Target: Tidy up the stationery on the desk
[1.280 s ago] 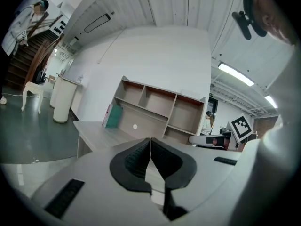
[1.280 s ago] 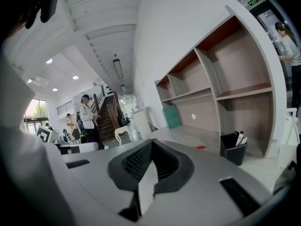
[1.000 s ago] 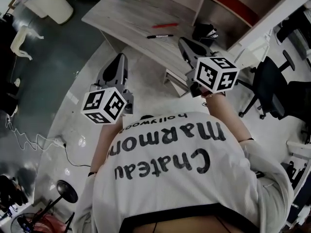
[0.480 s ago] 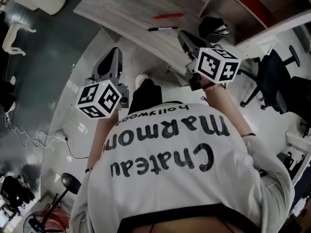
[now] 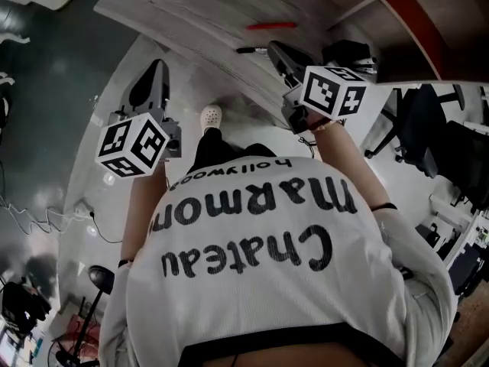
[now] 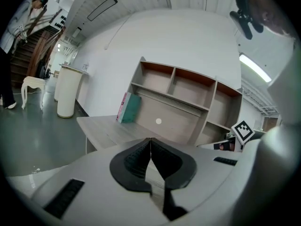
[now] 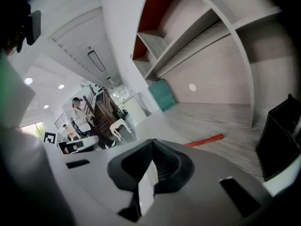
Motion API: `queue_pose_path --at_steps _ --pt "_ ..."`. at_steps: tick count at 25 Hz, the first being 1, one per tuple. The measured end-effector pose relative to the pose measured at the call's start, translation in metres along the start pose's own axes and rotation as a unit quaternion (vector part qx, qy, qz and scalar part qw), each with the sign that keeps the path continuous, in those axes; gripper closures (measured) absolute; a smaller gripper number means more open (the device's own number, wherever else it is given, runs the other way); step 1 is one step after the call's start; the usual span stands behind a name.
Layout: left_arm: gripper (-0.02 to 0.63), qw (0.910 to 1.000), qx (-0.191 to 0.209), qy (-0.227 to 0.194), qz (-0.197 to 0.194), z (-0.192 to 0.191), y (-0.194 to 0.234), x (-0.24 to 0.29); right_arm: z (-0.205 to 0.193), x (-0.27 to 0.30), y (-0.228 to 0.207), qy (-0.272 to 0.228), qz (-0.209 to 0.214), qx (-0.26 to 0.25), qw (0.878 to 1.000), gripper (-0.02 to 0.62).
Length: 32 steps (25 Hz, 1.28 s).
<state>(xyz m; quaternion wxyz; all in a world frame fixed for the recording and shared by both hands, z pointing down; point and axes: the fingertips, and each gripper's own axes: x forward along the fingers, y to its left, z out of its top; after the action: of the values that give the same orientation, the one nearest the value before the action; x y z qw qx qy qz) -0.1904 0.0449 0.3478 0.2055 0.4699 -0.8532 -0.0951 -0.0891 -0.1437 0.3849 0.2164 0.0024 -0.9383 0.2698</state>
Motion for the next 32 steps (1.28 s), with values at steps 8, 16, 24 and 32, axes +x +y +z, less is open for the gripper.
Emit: queue_pose_path --at_steps 8,16,24,32 --pt "0.589 0.9989 -0.015 0.015 0.042 -0.004 0.056 0.011 -0.042 0.059 -0.037 0.121 -0.029 -0.076 0.989 0.584" --pt "0.589 0.9961 -0.030 0.043 0.071 -0.026 0.075 -0.003 -0.065 0.077 -0.053 0.187 -0.036 -0.102 0.976 0.584" --pt "0.589 0.9954 -0.032 0.042 0.079 -0.030 0.087 -0.011 -0.072 0.092 -0.045 0.246 0.028 -0.137 0.959 0.584" --pt "0.589 0.9937 -0.039 0.045 0.095 -0.035 0.098 -0.019 -0.079 0.107 -0.044 0.323 0.074 -0.244 0.911 0.562"
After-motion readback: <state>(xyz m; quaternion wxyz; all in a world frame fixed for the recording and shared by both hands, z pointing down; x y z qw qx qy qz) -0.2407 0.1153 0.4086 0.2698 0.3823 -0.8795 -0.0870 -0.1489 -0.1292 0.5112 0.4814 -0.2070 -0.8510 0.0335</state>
